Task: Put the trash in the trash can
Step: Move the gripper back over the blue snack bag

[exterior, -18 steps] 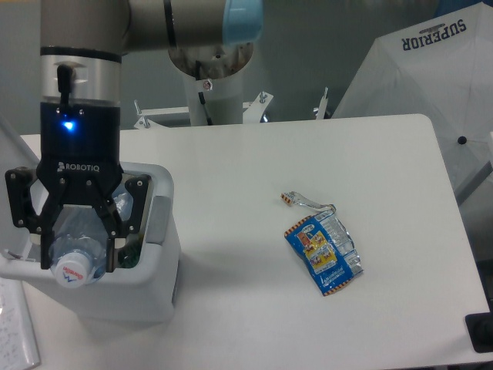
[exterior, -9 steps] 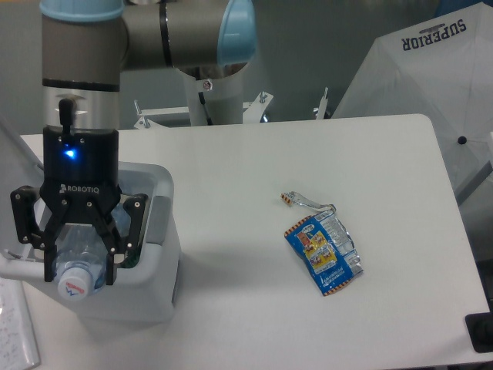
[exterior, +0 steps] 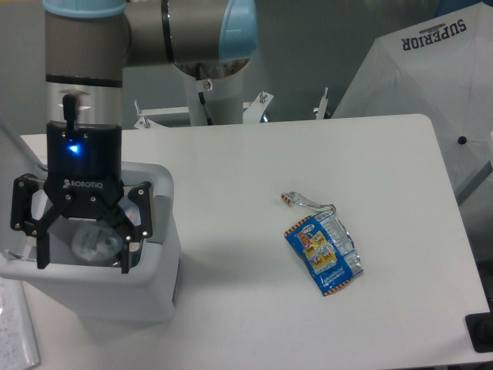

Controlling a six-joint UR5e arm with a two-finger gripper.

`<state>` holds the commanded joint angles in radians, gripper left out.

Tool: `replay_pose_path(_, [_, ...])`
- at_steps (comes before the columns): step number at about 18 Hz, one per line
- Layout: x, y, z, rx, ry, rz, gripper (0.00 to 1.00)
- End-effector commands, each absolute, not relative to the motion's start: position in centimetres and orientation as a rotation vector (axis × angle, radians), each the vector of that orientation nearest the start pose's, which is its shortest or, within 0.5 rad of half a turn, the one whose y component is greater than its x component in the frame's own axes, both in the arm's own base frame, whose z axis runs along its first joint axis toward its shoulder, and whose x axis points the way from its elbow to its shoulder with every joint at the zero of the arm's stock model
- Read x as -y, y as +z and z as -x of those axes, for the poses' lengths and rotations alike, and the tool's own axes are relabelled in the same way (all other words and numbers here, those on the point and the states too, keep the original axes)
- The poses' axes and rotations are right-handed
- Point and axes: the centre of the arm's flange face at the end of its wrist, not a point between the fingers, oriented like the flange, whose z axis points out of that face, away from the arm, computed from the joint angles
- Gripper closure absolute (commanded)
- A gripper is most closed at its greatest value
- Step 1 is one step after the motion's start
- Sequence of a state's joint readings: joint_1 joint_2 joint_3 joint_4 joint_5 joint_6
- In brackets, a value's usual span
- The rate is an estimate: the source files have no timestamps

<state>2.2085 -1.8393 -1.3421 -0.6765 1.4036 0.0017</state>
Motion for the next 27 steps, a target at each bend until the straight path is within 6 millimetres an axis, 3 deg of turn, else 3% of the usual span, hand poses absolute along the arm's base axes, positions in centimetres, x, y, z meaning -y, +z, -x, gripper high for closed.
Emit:
replay_pose_path(3, [-56.7,54.2,32.2,0.779,0.188,2.203,0.0])
replay_pose_path(11, [-48.6,45.9,41.0,0.965,0.233,2.308,0.0])
replay_pose_path(14, [-46.7,41.8,41.9,0.96,0.23,2.395,0.0])
replay_pose_path(20, [-43.9,32.2,43.5,0.738,0.231,2.678,0.0])
replay_pose_path(21, [-42.7,31.0,44.4,0.729,0.242,2.718,0.0])
replay_pose_path(24, [-40.2,29.4,46.2,0.765,0.226,2.742,0.0])
replay_pose_path(27, [-38.5,26.3,45.2,0.741,0.176,2.806,0.0])
